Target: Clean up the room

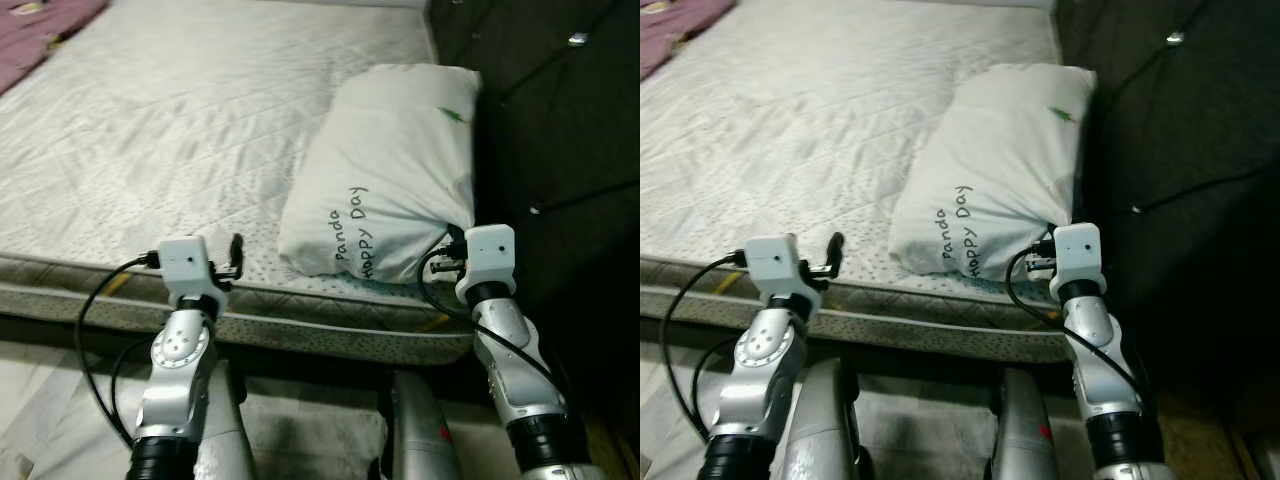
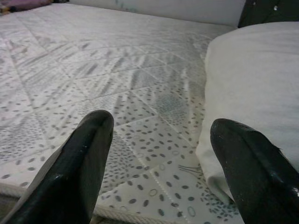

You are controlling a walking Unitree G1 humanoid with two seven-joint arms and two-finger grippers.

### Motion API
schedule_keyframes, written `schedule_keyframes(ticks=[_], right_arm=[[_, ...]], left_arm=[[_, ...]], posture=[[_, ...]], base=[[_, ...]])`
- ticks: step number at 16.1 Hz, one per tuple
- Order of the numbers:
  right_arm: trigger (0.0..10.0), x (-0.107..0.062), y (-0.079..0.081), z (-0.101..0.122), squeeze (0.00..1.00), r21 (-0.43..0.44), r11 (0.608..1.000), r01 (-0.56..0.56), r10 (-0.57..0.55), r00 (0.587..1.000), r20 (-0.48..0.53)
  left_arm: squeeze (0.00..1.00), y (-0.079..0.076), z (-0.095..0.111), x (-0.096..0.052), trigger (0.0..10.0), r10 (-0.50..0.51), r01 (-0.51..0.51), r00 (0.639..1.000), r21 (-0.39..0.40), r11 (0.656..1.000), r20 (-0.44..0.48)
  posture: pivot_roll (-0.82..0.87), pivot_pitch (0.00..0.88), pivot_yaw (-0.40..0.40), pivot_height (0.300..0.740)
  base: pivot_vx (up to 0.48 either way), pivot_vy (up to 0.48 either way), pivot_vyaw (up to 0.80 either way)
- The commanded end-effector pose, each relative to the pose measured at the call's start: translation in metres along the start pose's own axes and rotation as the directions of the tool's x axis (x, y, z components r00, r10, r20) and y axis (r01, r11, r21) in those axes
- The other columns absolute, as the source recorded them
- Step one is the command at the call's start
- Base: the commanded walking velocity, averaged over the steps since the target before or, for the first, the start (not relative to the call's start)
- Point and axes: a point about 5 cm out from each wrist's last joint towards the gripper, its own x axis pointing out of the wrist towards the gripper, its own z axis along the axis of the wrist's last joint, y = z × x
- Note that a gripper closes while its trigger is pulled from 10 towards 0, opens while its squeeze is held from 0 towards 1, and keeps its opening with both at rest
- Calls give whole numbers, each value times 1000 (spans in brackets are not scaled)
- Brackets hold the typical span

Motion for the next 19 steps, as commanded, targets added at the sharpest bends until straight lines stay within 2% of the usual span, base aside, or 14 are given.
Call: schedule_keyframes(ticks=[1,3,7,10,12,13,14,15,16,18,19], right_arm=[[0,6,-6,25,0,8,1000,30,-30,995,100],[0,10,-5,28,0,15,999,39,-40,994,98],[0,29,-21,36,0,20,992,122,-124,988,89],[0,52,-48,51,0,22,978,207,-209,972,105],[0,60,-75,58,0,5,956,294,-293,951,101],[0,61,-79,59,0,5,951,309,-308,946,98],[0,60,-102,57,0,-13,922,386,-384,920,75],[0,57,-111,54,0,-25,909,415,-413,909,59],[0,56,-113,52,0,-28,906,422,-420,906,56],[0,37,-123,32,0,-60,890,453,-453,892,11],[0,17,-124,18,0,-101,887,451,-454,891,-11]], left_arm=[[0,5,-1,-1,10000,19,-19,1000,15,1000,-1],[0,5,-1,-1,10000,19,-19,1000,15,1000,-2],[0,5,1,0,10000,21,-21,1000,18,1000,3],[0,3,1,1,10000,18,-18,1000,16,1000,4],[0,5,0,0,10000,26,-26,1000,17,1000,4],[0,6,0,-1,10000,28,-28,1000,17,999,4],[0,6,0,-1,10000,32,-32,999,18,999,3],[0,7,0,-2,10000,32,-32,999,19,999,2],[0,7,0,-2,10000,32,-32,999,19,999,2],[0,8,0,-3,10000,32,-32,999,20,999,1],[0,8,-1,-3,10000,30,-30,1000,21,999,-2]], posture=[[-12,0,-10,547],[-10,0,-8,547],[-10,0,-4,547],[-6,0,-7,547],[-3,0,-10,547],[-2,0,-12,547],[-1,0,-13,547],[-1,0,-13,547],[-1,0,-13,547],[-13,0,-11,547],[-23,0,-6,547]], base=[[0,0,0],[0,0,0],[0,0,0],[0,0,0],[0,0,0],[0,0,0],[0,0,0],[0,0,0],[0,0,0],[0,0,0],[0,0,0]])
